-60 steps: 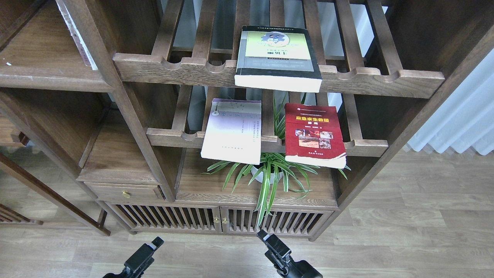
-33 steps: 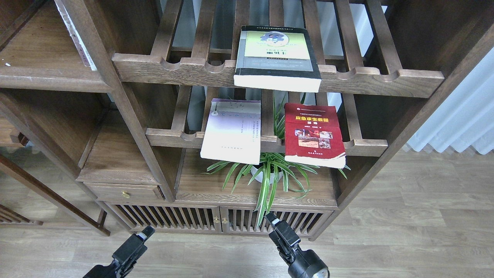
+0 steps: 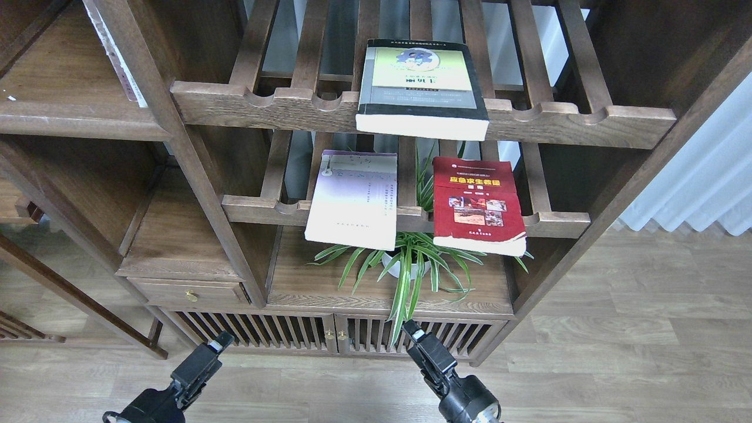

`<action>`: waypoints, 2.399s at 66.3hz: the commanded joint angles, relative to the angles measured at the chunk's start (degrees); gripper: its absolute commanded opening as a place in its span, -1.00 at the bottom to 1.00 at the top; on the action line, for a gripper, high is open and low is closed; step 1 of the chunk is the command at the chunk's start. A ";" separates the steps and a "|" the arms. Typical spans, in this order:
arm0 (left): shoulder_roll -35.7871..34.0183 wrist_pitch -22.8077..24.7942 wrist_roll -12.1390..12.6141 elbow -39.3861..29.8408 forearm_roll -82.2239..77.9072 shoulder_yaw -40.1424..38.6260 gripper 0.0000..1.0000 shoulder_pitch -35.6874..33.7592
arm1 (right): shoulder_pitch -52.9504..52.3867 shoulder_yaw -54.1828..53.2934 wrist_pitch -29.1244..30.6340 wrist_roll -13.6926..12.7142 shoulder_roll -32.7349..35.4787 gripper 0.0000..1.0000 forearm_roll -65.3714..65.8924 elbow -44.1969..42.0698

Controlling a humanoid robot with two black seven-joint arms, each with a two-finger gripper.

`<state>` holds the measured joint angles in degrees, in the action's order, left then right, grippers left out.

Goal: Organize books on shelf
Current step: 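Raise both grippers from rest toward the shelf, then reach the right gripper up and grasp the red book's bottom edge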

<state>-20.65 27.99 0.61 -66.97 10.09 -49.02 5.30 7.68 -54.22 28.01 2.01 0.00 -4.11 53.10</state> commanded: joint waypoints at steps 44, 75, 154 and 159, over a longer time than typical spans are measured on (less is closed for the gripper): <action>-2.82 0.01 0.00 0.09 0.02 -5.82 1.00 0.32 | -6.27 -1.41 -0.01 7.91 0.00 0.99 -5.65 -0.19; -3.43 0.01 0.18 0.09 0.02 -6.96 1.00 0.23 | -7.33 -4.13 -0.01 11.43 0.00 0.99 -7.05 1.91; -3.61 0.01 0.18 0.26 0.02 -9.07 1.00 0.41 | -8.47 -8.35 -0.01 12.66 0.00 0.19 -14.96 5.79; -3.61 0.01 0.09 0.26 0.02 -9.07 1.00 0.32 | -8.99 -8.35 -0.01 13.19 0.00 0.15 -14.96 4.56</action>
<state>-24.26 28.00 0.76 -66.71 10.11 -58.04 5.66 -0.77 -62.57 28.00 14.33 0.00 -18.89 59.26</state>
